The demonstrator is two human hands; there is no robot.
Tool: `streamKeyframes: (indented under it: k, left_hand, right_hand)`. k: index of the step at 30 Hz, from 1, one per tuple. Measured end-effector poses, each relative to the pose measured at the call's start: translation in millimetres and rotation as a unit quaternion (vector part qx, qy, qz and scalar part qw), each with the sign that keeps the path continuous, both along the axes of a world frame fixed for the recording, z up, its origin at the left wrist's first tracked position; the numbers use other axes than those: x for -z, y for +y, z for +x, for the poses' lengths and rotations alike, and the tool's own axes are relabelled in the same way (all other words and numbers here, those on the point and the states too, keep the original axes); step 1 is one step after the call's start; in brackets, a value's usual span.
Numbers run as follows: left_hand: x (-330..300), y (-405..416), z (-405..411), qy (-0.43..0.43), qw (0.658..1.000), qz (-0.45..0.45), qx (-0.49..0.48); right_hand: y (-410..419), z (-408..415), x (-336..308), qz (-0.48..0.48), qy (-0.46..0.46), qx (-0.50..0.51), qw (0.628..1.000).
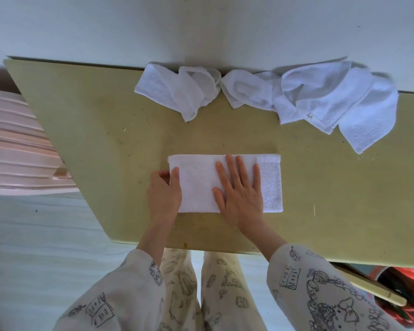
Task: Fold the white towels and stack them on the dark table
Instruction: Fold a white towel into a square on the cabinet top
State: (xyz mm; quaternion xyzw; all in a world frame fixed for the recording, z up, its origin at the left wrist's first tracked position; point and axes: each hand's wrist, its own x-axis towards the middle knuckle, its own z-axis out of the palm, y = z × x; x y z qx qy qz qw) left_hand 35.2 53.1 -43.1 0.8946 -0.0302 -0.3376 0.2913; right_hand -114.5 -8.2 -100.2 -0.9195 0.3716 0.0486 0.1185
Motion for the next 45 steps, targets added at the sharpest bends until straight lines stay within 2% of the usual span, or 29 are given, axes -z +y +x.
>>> streamKeyframes:
  k: [4, 8, 10, 12, 14, 16, 19, 20, 22, 31, 37, 38, 40, 43, 45]
  left_hand:
    - [-2, 1, -5, -0.090, 0.993, -0.043, 0.060]
    - [-20, -4, -14, -0.172, 0.969, -0.105, 0.144]
    - [-30, -11, -23, -0.180, 0.959, -0.135, 0.171]
    - [-36, -22, -33, -0.179, 0.953, -0.155, 0.189]
    - [-35, -34, -46, -0.173, 0.947, -0.176, 0.204]
    - [-29, -46, -62, -0.158, 0.944, -0.184, 0.225]
    - [-13, -61, -86, -0.142, 0.941, -0.164, 0.261]
    - [-8, -64, -92, -0.135, 0.940, -0.150, 0.275]
    - [0, -70, -102, -0.113, 0.941, -0.129, 0.292]
    - [5, -85, -114, -0.060, 0.929, -0.104, 0.351]
    - [12, -79, -110, -0.003, 0.933, -0.144, 0.329]
    - [12, -76, -108, -0.011, 0.932, -0.158, 0.326]
    - [13, -66, -103, -0.085, 0.916, -0.188, 0.344]
    - [19, -47, -91, -0.225, 0.866, -0.206, 0.396]
    - [24, -37, -82, -0.275, 0.843, -0.197, 0.419]
  right_hand:
    - [1, 2, -1, 0.007, -0.003, 0.010, 1.000]
    - [1, 8, -2, 0.031, -0.001, 0.023, 0.999]
    - [-4, 8, -6, 0.059, -0.035, 0.020, 0.997]
    - [-12, -1, -19, 0.118, -0.118, 0.052, 0.985]
    - [-18, -20, -35, 0.132, -0.207, 0.139, 0.960]
    - [-26, -43, -49, 0.149, -0.261, 0.260, 0.918]
    - [-39, -68, -55, 0.312, -0.282, 0.420, 0.804]
    - [-42, -71, -53, 0.353, -0.282, 0.438, 0.777]
    - [-44, -73, -48, 0.389, -0.281, 0.446, 0.755]
    - [-47, -73, -41, 0.411, -0.273, 0.457, 0.740]
    - [-48, -69, -46, 0.378, -0.251, 0.445, 0.772]
    - [-49, -68, -46, 0.373, -0.249, 0.445, 0.775]
    - [-49, -67, -45, 0.370, -0.245, 0.444, 0.778]
    - [-49, -65, -44, 0.356, -0.229, 0.436, 0.795]
    - [-49, -65, -44, 0.342, -0.219, 0.431, 0.806]
